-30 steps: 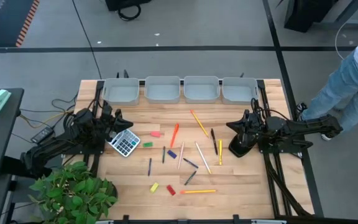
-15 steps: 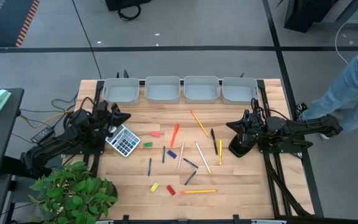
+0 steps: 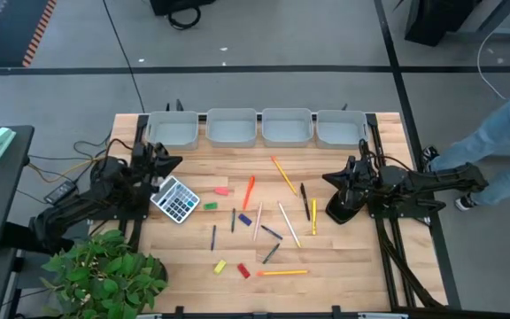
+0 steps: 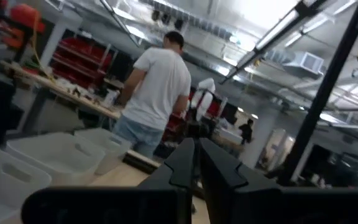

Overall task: Sort crayons/erasers/pens/pencils in bins
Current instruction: Put the pink eraser into the gray bin

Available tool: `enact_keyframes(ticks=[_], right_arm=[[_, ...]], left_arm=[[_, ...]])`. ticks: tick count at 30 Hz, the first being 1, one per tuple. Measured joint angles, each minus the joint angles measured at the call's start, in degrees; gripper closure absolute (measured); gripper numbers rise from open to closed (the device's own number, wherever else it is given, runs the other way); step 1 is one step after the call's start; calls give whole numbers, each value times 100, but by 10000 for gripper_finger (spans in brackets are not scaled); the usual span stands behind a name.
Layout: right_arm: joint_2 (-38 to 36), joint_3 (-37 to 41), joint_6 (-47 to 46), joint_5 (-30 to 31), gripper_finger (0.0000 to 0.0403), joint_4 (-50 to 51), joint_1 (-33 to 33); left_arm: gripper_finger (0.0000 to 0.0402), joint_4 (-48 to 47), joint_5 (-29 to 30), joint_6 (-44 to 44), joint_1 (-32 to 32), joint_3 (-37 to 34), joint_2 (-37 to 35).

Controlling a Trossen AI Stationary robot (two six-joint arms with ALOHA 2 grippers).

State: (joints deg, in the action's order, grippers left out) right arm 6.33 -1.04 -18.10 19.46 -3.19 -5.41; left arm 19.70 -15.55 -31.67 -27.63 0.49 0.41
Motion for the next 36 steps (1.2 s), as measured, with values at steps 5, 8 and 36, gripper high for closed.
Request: enact_keyframes(ticks=[5,8,36], right_arm=[[0,0,-86,0,397,12,0],[0,0,151,21,397,23,3],[1009,-2,580,1620,274,105,278]], left_arm=[[371,-522,303,235,405,193,505],[371,-1044,639,607,663,632,1192],[185,-4354,710,3953,1336,4985,8877]])
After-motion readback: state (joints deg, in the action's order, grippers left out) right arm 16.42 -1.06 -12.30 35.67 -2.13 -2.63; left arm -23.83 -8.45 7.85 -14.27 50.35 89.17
